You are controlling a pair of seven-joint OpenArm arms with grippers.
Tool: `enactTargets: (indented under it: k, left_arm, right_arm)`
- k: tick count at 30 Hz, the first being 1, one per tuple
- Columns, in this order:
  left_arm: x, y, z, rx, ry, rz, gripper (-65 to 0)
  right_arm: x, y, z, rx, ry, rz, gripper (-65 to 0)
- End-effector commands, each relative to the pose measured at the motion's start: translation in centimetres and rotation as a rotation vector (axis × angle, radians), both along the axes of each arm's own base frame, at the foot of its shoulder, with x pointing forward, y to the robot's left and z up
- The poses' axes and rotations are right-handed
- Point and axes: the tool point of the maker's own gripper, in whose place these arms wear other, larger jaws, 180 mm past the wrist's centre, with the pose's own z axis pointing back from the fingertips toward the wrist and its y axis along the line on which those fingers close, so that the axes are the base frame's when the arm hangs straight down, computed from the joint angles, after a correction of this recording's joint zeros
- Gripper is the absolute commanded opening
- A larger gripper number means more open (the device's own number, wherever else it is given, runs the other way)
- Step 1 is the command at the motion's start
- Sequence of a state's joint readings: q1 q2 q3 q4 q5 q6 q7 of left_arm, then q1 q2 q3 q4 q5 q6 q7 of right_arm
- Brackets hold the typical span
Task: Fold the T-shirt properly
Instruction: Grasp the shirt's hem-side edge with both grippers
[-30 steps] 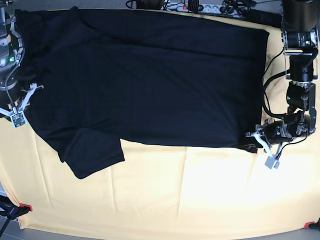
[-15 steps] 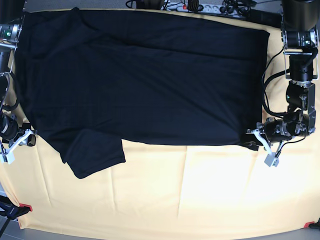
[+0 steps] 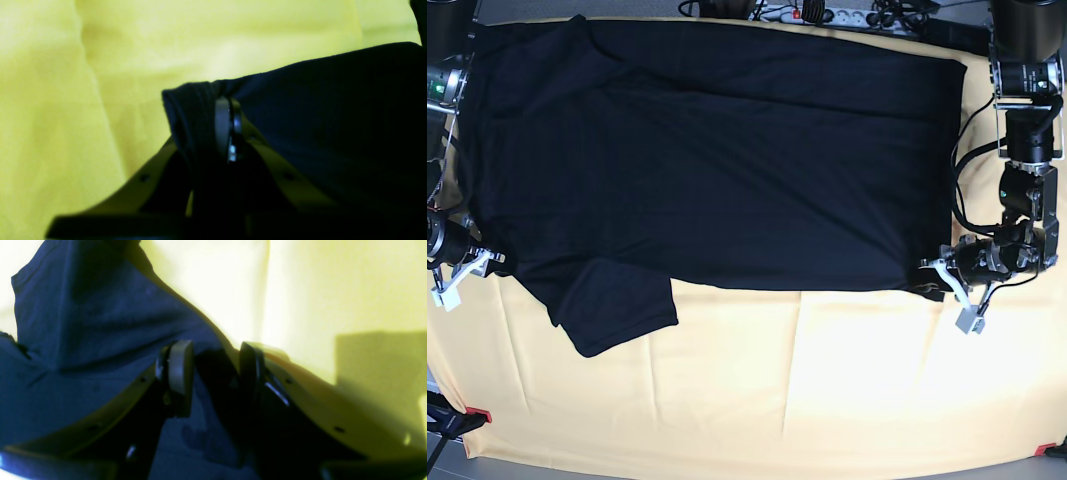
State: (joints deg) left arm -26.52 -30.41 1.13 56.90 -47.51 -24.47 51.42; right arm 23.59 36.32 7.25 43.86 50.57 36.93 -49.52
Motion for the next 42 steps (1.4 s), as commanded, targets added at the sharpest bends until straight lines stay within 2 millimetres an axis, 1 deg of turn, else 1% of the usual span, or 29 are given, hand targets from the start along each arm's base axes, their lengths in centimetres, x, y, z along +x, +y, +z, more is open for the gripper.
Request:
enactTargets:
  k: [1, 6, 8, 12, 13, 16, 17, 18, 20, 21, 23, 26, 29, 34, 38, 42]
  left_arm:
    - [1.5, 0.8, 2.3, 0.003, -0.070, 0.016, -65.0]
    - [1.5, 0.8, 2.3, 0.002, -0.070, 0.016, -65.0]
    - [1.5, 0.8, 2.4, 0.002, -0.071, 0.016, -65.0]
    - [1.5, 0.8, 2.4, 0.002, -0.071, 0.016, -65.0]
    - [1.5, 0.8, 2.4, 0.001, -0.071, 0.015, -65.0]
    - [1.5, 0.8, 2.4, 0.002, -0.071, 0.015, -65.0]
    - [1.5, 0.8, 2.3, 0.002, -0.070, 0.016, -65.0]
    - [1.5, 0.8, 2.4, 0.002, -0.071, 0.016, -65.0]
    - [1.5, 0.8, 2.4, 0.002, -0.072, 0.016, -65.0]
    - [1.5, 0.8, 2.4, 0.002, -0.071, 0.016, -65.0]
    - [1.6, 0.7, 2.6, -0.002, -0.076, 0.016, -65.0]
    - [1.7, 0.2, 3.1, -0.016, -0.100, -0.021, -65.0]
    - [2.1, -0.1, 4.0, -0.035, -0.127, -0.039, -65.0]
    - [3.3, -0.5, 6.3, -0.048, -0.186, -0.062, -65.0]
    - [4.4, -0.5, 8.1, -0.048, -0.228, -0.065, -65.0]
    - [4.5, -1.2, 9.1, -0.059, -0.266, -0.114, -65.0]
  right_arm:
    - [1.1, -1.1, 2.1, -0.016, -0.058, -0.005, -39.5]
    - [0.9, -0.6, 1.6, -0.014, -0.050, 0.003, -39.5]
    - [0.7, 0.0, 0.8, -0.010, -0.040, 0.009, -39.5]
    - [0.2, 0.1, -1.5, -0.095, -0.036, 0.004, -39.5]
    - [0.1, 0.1, -1.8, -0.099, -0.034, 0.001, -39.5]
    - [-0.1, 0.0, -1.9, -0.101, -0.031, 0.001, -39.8]
    - [0.0, 0.0, -1.8, -0.102, -0.032, 0.001, -42.1]
    - [-0.1, 0.0, -1.8, -0.103, -0.027, 0.003, -46.8]
    - [-0.1, 0.1, -1.8, -0.100, -0.013, 0.009, -62.4]
    - [-0.1, 0.3, -1.6, -0.086, -0.010, 0.011, -65.0]
    - [0.2, 0.7, -0.9, -0.046, -0.020, 0.014, -65.0]
    - [1.0, 0.9, 0.9, 0.008, -0.071, 0.031, -65.0]
    - [1.8, 0.5, 2.9, 0.033, -0.109, 0.031, -65.0]
    - [2.0, -0.4, 5.4, 0.079, -0.132, 0.030, -65.0]
    - [2.2, -1.2, 6.7, 0.061, -0.160, 0.032, -65.0]
    - [2.3, -0.7, 7.4, 0.041, -0.174, 0.060, -65.0]
